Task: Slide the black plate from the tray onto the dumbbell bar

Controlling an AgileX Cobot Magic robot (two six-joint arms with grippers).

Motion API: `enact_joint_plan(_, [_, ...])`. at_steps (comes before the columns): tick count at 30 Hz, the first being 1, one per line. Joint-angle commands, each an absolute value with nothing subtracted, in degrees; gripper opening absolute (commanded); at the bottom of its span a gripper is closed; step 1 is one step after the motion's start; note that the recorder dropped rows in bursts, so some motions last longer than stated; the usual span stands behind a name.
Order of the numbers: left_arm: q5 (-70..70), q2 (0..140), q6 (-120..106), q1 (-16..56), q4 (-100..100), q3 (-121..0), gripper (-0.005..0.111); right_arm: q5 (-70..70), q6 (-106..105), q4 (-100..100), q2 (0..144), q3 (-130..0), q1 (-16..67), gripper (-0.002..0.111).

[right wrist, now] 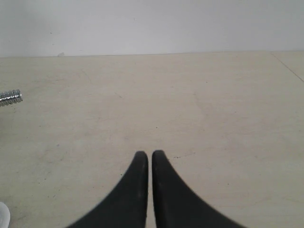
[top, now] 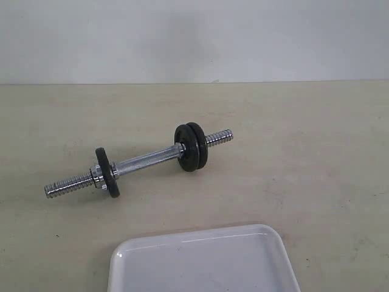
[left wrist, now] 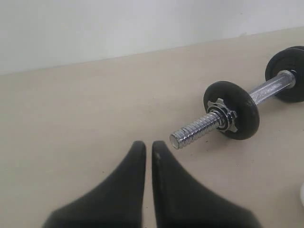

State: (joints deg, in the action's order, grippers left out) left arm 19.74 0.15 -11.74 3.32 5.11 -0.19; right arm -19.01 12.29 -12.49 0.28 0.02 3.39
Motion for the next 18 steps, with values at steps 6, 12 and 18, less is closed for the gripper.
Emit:
enact_joint_plan(6, [19.2, 0.0, -11.2, 3.1, 5.6, 0.0, 0.004, -18.5, 12.2, -12.5, 0.0, 0.0, 2.9, 0.001])
enact_joint_plan(12, [19.3, 0.0, -11.2, 0.4, 5.6, 0.0, 0.004, -18.5, 12.2, -12.5, 0.0, 0.0, 2.9, 0.001])
enact_joint_plan(18, [19.3, 0.0, -11.2, -2.9, 5.6, 0.0, 0.004, -18.5, 12.1, -12.5, 0.0, 0.0, 2.7, 0.001])
